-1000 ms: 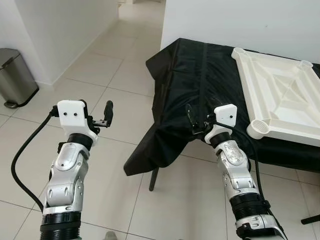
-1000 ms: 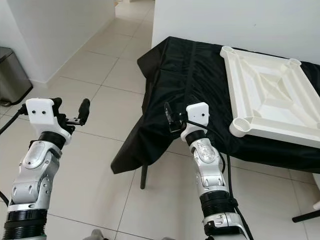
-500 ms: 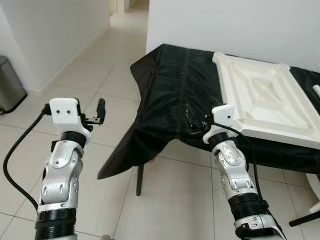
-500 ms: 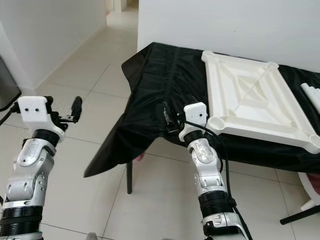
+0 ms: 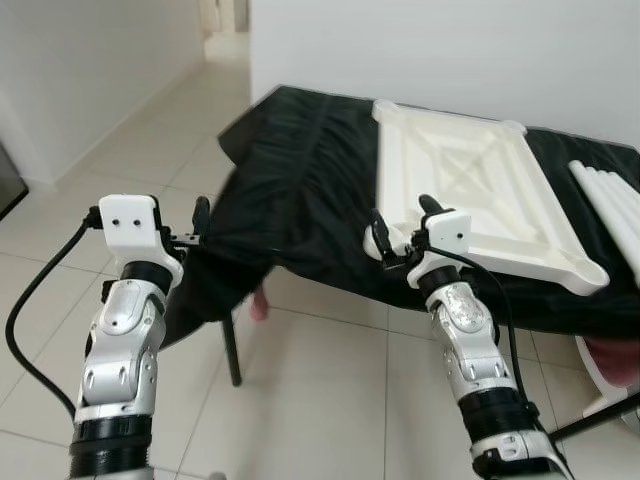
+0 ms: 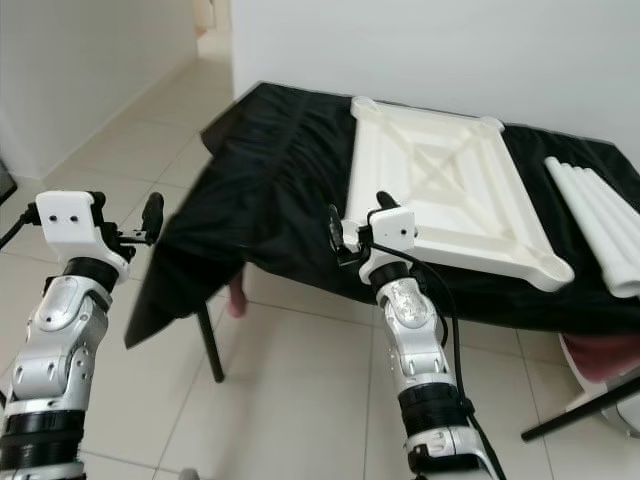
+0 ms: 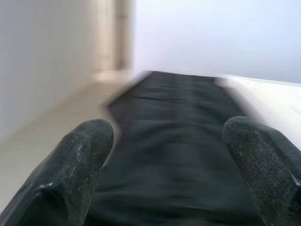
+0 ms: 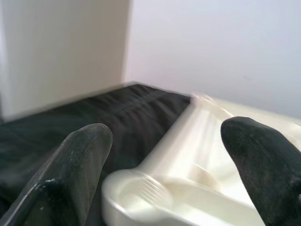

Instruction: Building children table

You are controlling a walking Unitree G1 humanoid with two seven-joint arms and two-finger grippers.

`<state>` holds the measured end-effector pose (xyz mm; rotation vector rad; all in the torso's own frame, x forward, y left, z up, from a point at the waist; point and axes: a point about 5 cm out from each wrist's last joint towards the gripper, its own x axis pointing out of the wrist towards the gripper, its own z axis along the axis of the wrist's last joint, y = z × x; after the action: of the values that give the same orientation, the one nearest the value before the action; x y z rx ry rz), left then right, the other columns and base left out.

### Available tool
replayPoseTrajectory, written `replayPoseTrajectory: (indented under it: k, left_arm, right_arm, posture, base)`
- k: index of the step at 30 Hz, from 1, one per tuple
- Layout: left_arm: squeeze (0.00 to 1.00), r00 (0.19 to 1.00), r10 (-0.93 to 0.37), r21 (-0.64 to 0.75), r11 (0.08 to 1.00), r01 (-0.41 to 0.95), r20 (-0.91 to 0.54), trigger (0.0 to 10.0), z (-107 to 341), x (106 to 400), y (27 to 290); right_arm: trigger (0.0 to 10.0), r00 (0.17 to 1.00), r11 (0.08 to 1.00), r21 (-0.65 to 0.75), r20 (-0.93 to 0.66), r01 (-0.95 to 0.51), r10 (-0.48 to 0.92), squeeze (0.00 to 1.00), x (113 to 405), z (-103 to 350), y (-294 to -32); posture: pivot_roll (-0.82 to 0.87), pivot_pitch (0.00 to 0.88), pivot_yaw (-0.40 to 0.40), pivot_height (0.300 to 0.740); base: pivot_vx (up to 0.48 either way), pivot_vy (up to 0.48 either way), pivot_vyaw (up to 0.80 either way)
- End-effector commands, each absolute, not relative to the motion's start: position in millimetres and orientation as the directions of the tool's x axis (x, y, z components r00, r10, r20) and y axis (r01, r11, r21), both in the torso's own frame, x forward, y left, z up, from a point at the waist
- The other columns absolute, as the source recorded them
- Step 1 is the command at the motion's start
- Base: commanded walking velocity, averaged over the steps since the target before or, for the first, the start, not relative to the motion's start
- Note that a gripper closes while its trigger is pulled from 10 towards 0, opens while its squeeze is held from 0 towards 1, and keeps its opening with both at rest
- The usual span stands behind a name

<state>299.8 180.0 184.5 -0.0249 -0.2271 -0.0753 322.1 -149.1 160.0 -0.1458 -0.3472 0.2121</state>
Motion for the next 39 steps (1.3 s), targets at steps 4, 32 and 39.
replayPoseTrajectory:
  k: [4, 32, 39]
  left_arm:
    - [0.00, 0.972, -0.077, -0.004, 0.997, 0.080, 0.222, 10.0, 185.9, 300.9, 181.7]
    - [0.00, 0.972, -0.093, -0.012, 0.995, 0.098, 0.217, 10.0, 186.3, 302.6, 178.2]
    - [0.00, 0.972, -0.093, -0.010, 0.995, 0.098, 0.216, 10.0, 186.5, 303.2, 177.9]
  right_arm:
    - [10.0, 0.912, 0.967, -0.178, 0.338, -0.180, 0.232, 0.00, 322.4, 163.9, -147.0]
    - [10.0, 0.915, 0.967, -0.186, 0.333, -0.173, 0.228, 0.00, 321.6, 163.5, -148.8]
    - [10.0, 0.916, 0.967, -0.186, 0.332, -0.171, 0.226, 0.00, 321.8, 163.7, -148.9]
  posture:
    - [0.03, 0.014, -0.048, 0.740]
    - [0.02, 0.015, -0.043, 0.740]
    - [0.02, 0.016, -0.043, 0.740]
  base:
    - [0.000, -0.323, 0.00]
    - [0.000, -0.314, 0.00]
    - [0.000, -0.210, 0.00]
